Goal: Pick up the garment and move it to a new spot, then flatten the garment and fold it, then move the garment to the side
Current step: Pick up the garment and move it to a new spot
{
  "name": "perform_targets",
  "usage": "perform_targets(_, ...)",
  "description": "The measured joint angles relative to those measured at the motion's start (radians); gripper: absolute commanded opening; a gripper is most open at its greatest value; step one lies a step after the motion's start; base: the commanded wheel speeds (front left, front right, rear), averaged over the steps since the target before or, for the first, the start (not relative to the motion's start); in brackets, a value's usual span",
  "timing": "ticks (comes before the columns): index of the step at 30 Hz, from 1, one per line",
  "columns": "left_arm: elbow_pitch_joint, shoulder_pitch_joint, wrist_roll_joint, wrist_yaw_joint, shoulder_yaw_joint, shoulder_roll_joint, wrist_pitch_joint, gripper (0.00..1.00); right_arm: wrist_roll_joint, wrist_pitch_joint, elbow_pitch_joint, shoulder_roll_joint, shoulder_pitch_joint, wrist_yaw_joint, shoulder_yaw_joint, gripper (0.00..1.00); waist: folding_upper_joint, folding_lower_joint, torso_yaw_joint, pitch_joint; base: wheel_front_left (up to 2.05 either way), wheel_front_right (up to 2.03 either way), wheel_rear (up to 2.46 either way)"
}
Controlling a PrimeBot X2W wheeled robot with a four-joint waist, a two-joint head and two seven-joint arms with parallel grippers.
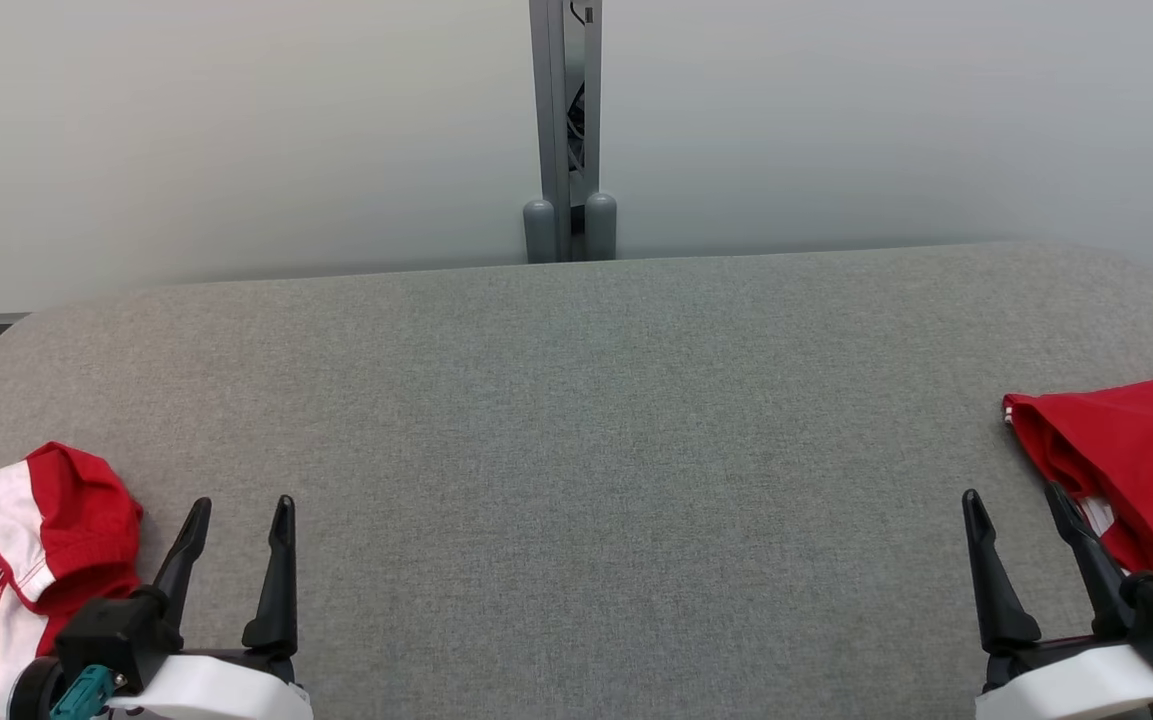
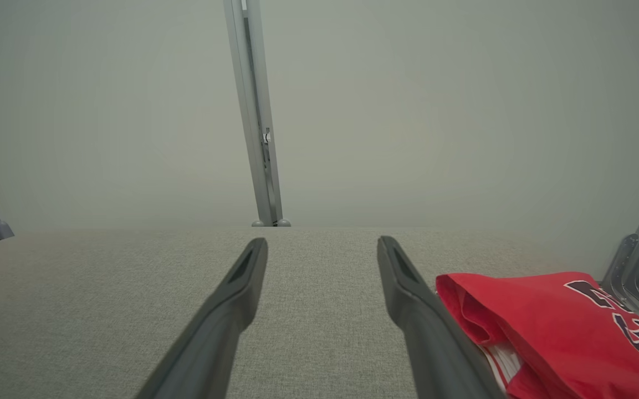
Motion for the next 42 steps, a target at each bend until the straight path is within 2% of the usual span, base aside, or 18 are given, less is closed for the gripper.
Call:
perform_targets(7, -0.002, -0.016, 0.009, 0.006, -0.009, 0.0, 0.002, 1.0, -0.001, 0.0, 0.0, 0.0, 0.002, 0.0, -0.016, 1.0, 0.0, -0.0001, 0.012, 0.001, 0.0, 0.0, 0.0)
perform_targets(12, -0.003, -0.035, 0.012, 0.008, -0.012, -0.002, 0.003, 1.0, -0.016, 0.002, -0.012, 0.0, 0.003, 0.0, -0.012, 1.0, 0.0, -0.0001, 0.059, 0.003, 0.0, 0.0, 0.0)
perform_targets(17, -0.007, -0.058, 0.02, 0.008, -0.011, -0.004, -0.002, 1.0, -0.022, 0.006, -0.028, 0.001, 0.002, 0.0, 0.016, 1.0, 0.0, -0.0001, 0.146, 0.009, 0.0, 0.0, 0.0)
perform_targets(27, -0.01, -0.055, 0.018, 0.013, 0.014, -0.001, -0.007, 1.0, -0.01, 0.013, -0.025, 0.001, -0.003, 0.0, 0.067, 1.0, 0.0, 0.0, 0.367, 0.012, 0.0, 0.0, 0.0)
perform_targets(32, -0.016, -0.034, 0.016, 0.018, 0.024, 0.002, -0.01, 1.0, 0.002, 0.01, -0.012, 0.001, -0.008, 0.0, 0.079, 1.0, 0.0, 0.0, 0.442, 0.008, 0.0, 0.0, 0.0)
perform_targets(42, -0.022, -0.034, 0.01, 0.025, 0.026, 0.002, -0.01, 1.0, 0.01, 0.004, 0.001, 0.001, -0.01, 0.0, 0.094, 1.0, 0.0, 0.0, 0.457, 0.002, 0.0, 0.0, 0.0)
